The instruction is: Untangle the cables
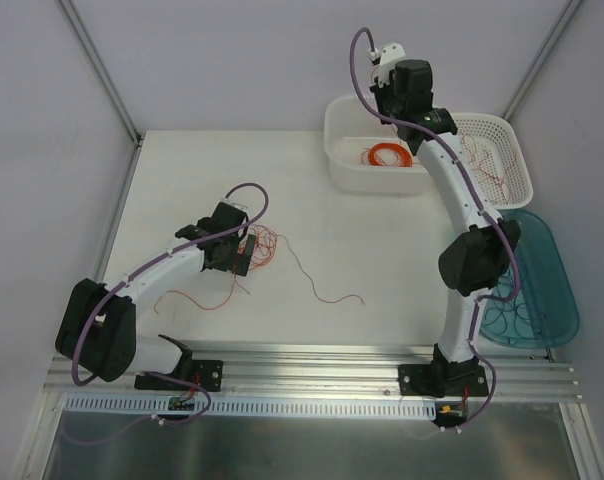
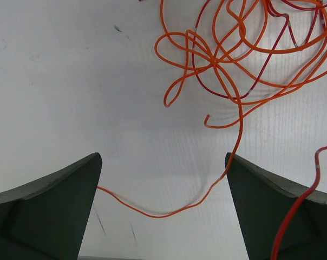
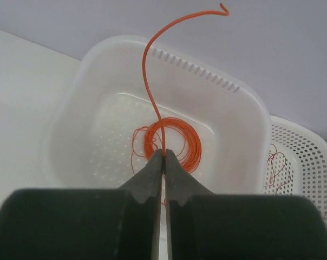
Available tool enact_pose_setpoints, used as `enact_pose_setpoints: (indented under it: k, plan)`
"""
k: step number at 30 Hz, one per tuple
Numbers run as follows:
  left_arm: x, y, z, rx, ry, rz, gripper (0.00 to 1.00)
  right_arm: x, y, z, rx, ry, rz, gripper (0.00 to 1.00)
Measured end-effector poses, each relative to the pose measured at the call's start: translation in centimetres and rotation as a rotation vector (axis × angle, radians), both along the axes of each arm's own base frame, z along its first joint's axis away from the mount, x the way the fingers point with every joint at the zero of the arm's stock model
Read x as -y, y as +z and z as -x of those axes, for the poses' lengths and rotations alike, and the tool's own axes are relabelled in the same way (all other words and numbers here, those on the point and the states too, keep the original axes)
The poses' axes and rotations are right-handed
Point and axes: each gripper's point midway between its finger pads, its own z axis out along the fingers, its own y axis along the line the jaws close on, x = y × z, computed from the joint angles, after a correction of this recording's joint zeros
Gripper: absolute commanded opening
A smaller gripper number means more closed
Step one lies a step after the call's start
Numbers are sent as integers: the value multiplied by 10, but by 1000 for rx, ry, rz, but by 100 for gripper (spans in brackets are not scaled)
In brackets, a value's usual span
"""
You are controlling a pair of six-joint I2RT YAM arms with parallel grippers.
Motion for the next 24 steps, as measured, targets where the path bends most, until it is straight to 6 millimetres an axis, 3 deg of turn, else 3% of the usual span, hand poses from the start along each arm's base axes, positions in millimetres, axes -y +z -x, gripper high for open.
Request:
enact_pose_setpoints:
  k: [3, 4, 5, 7, 11, 15, 18, 21, 24]
  plan:
    - [1, -2, 0, -7, -2, 2, 99, 8, -31, -25, -27, -58, 9, 27]
    - [1, -2, 1, -10, -3, 2, 99, 11, -42, -29, -45, -76, 14, 46]
    - [1, -3, 1, -13, -4, 2, 99, 14, -53, -33, -64, -92, 18, 54]
    - [2, -4, 1, -18, -6, 5, 99, 17, -62, -34, -86, -105, 15, 62]
    - [5, -6, 3, -28, -15, 21, 99, 12, -56, -24, -94, -100, -49, 64]
    - [7, -10, 4, -49, -19, 24, 99, -1, -50, 17, -156, -51, -179, 65]
    - [8, -12, 5, -56, -20, 27, 99, -24, -44, 57, -204, 21, -283, 66]
    - [8, -13, 5, -61, -17, 30, 99, -65, -44, 100, -267, 141, -370, 66]
    - [9, -13, 6, -64, -10, 38, 99, -116, -61, 150, -376, 284, -452, 66]
